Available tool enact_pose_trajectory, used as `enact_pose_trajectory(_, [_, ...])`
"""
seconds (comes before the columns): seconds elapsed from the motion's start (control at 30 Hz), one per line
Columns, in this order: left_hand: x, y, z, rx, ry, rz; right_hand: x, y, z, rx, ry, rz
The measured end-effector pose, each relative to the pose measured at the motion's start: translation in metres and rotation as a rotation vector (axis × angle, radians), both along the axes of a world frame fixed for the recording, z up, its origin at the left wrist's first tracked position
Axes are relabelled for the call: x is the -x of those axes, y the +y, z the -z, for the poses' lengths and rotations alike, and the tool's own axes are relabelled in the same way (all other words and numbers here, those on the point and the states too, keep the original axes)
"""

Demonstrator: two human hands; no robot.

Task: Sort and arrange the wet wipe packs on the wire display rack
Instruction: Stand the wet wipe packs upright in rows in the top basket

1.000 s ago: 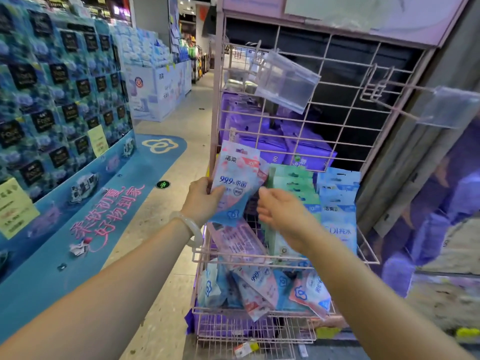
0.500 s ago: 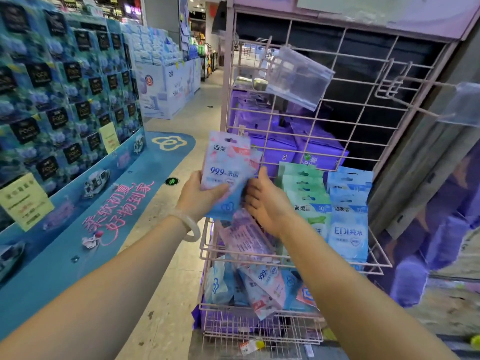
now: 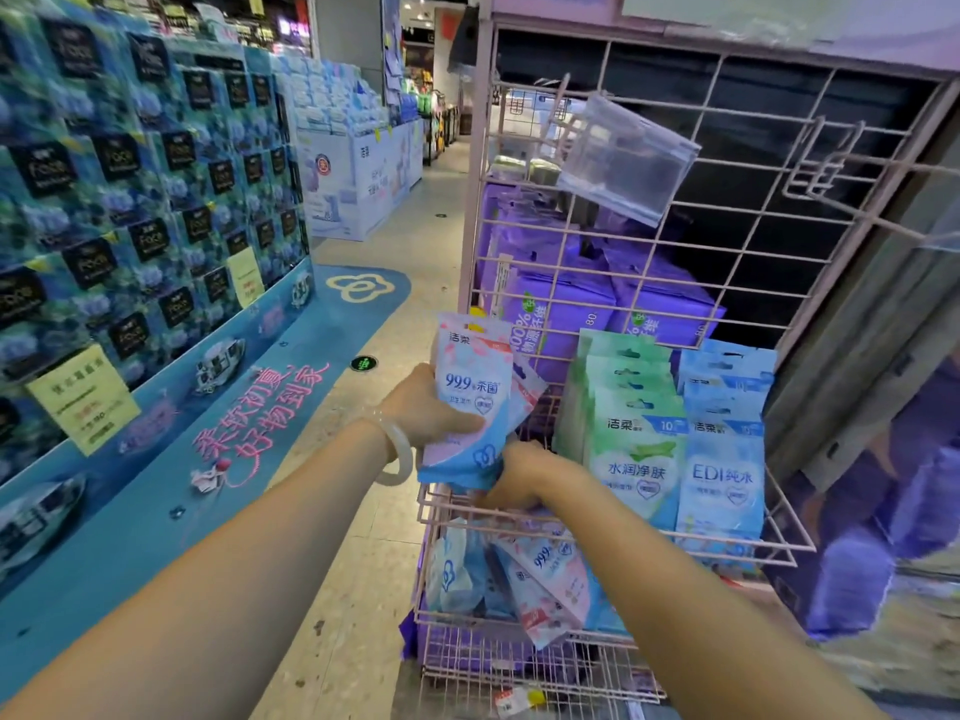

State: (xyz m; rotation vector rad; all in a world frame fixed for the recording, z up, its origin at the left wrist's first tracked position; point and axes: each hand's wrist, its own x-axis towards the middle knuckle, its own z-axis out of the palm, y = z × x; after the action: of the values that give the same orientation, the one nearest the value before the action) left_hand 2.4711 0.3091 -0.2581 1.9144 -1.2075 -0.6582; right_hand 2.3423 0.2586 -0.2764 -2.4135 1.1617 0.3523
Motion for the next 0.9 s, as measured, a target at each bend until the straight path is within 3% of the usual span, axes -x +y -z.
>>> enact_pose_trajectory(0.07, [-0.003, -0.002, -0.003, -0.100, -0.121, -0.030, 0.004, -0.001, -0.001, -0.066, -0.074, 0.029])
enact_pose_trajectory(0.13, [-0.005, 0.001, -0.004, -0.087, -0.108, -0.066, 0.006, -0.003, 0.000, -0.085, -0.089, 0.056])
enact_pose_trajectory(0.33, [-0.020, 0.027, -0.013, 0.192, 0.473, -0.091, 0.001, -0.008, 0.006, -0.055, -0.018, 0.136])
enact_pose_trajectory(0.47, [-0.035, 0.044, -0.011, 0.317, 0.712, -0.176, -0.005, -0.005, 0.010, -0.041, 0.047, 0.164])
enact_pose_trajectory(0.63, [-0.041, 0.062, 0.013, 0.372, 0.996, -0.206, -0.002, -0.007, 0.012, 0.023, -0.220, 0.259])
enact_pose_trajectory(0.7, [-0.042, 0.067, 0.017, 0.421, 1.112, -0.195, 0.000, -0.013, -0.003, -0.186, -0.439, 0.371])
enact_pose_trajectory(0.77, [-0.043, 0.070, 0.017, 0.444, 1.194, -0.211, 0.004, -0.024, -0.022, -0.538, -0.635, 0.496])
enact_pose_trajectory(0.83, [-0.041, 0.071, 0.015, 0.436, 1.226, -0.224, 0.014, -0.032, -0.040, -0.926, -0.781, 0.577])
enact_pose_trajectory(0.9, [-0.038, 0.070, 0.012, 0.419, 1.235, -0.198, 0.024, -0.038, -0.048, -1.136, -0.924, 0.623])
